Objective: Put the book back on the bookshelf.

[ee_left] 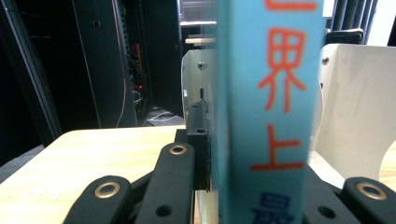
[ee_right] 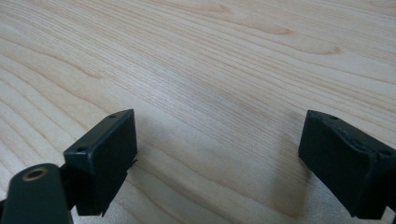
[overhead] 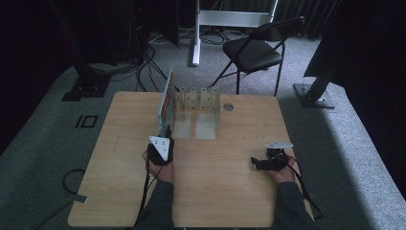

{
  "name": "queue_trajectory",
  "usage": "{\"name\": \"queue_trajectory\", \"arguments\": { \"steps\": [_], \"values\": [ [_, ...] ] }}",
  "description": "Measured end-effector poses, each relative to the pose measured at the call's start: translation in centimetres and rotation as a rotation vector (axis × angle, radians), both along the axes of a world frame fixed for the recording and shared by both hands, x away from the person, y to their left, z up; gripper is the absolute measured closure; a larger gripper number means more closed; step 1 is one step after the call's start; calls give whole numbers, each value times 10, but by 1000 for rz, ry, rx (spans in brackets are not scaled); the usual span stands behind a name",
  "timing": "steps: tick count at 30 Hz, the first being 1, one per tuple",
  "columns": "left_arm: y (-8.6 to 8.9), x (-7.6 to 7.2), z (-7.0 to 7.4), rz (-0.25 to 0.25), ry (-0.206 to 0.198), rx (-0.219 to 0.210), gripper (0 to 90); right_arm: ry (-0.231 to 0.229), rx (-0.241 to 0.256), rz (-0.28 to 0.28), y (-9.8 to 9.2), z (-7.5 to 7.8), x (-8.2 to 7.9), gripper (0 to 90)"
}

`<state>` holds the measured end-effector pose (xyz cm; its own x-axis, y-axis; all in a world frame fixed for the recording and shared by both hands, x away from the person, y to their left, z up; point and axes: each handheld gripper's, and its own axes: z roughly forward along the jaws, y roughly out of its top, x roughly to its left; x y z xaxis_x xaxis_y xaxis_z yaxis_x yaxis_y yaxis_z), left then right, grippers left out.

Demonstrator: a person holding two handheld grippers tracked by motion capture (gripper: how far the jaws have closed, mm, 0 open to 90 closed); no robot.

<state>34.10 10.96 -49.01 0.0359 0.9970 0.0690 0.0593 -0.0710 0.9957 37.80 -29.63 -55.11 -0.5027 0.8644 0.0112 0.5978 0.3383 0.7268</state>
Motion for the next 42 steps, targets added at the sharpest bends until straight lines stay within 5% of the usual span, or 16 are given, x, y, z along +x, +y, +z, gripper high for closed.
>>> {"name": "queue_trajectory", "arguments": {
  "steps": [42],
  "values": [
    [15, -12, -8, -30, 42, -56, 803, -2, -5, 1, 0, 0, 0, 112]
  ]
}}
